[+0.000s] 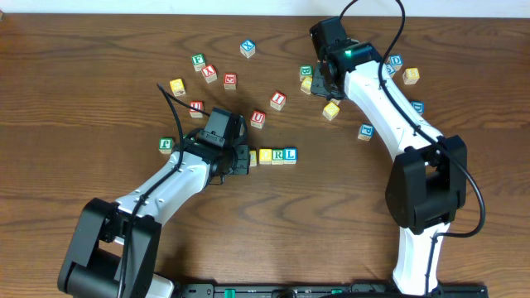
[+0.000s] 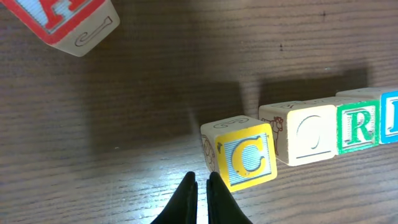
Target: Spell out CORL
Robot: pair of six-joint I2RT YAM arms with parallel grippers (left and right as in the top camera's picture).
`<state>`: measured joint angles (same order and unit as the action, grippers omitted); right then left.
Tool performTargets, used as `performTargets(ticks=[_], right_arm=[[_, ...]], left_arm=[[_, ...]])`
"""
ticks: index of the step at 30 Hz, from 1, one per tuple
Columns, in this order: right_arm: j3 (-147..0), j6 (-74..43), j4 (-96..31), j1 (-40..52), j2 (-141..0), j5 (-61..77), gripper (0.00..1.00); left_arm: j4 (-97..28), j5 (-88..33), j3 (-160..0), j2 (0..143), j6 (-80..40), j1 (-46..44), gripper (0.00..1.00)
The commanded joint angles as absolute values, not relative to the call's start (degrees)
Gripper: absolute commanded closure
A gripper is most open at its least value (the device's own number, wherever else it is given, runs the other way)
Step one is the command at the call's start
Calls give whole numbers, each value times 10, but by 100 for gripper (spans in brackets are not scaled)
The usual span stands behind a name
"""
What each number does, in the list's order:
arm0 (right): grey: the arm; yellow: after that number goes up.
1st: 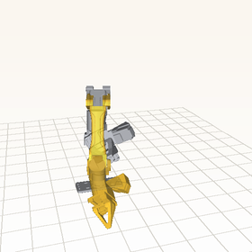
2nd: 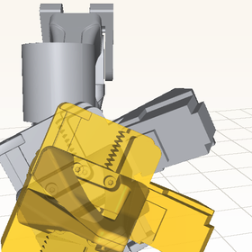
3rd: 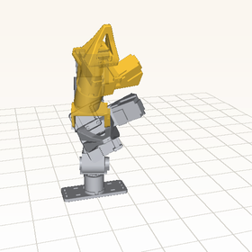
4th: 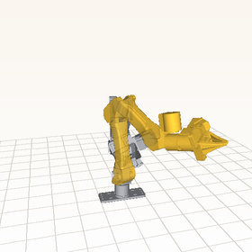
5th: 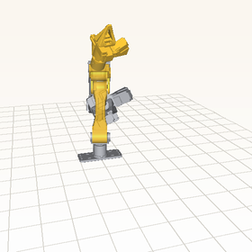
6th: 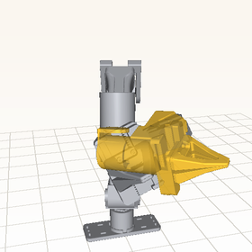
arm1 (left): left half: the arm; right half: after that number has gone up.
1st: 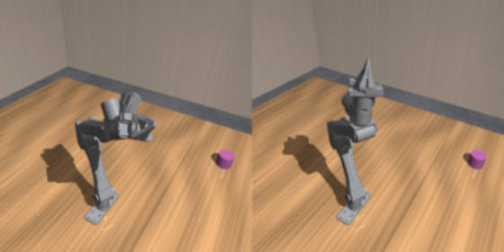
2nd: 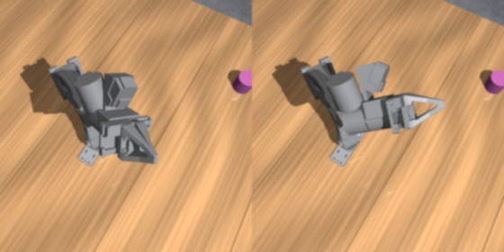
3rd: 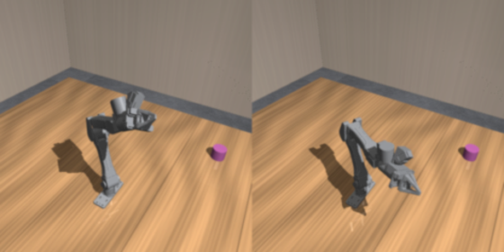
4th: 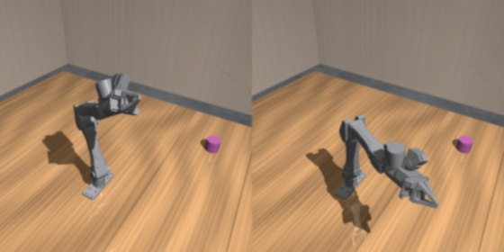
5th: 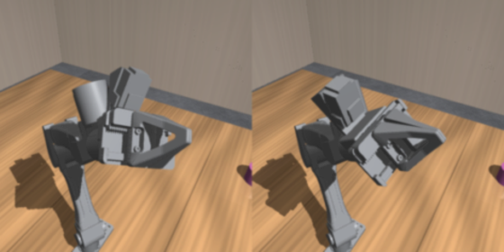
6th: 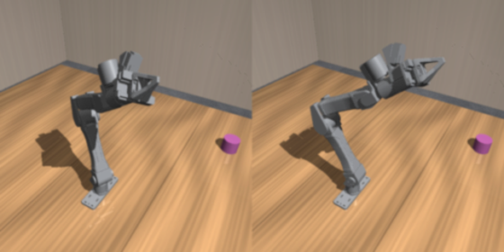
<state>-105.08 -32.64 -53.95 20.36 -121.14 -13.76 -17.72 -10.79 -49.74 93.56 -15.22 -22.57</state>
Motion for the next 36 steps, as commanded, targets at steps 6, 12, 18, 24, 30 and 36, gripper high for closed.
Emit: performTargets(ticks=[6, 12, 18, 24, 30, 36], right_arm=[[-1062, -327, -542, 201, -1211, -147, 94], [-1062, -327, -542, 201, -1211, -147, 94], [-1062, -327, -547, 199, -1211, -147, 95], [-1062, -327, -547, 197, -1211, -149, 94], [-1062, -327, -547, 197, -1211, -149, 94], [-1062, -327, -547, 197, -1211, -149, 94]], left_arm=[[-179, -38, -493, 943, -155, -223, 92], [-178, -37, -492, 944, -153, -224, 92], [-174, -30, -491, 978, -151, -224, 92], [-165, -38, -491, 978, -151, -224, 93], [-153, -101, -491, 978, -151, -224, 92], [-155, -116, -491, 978, -151, -224, 93]])
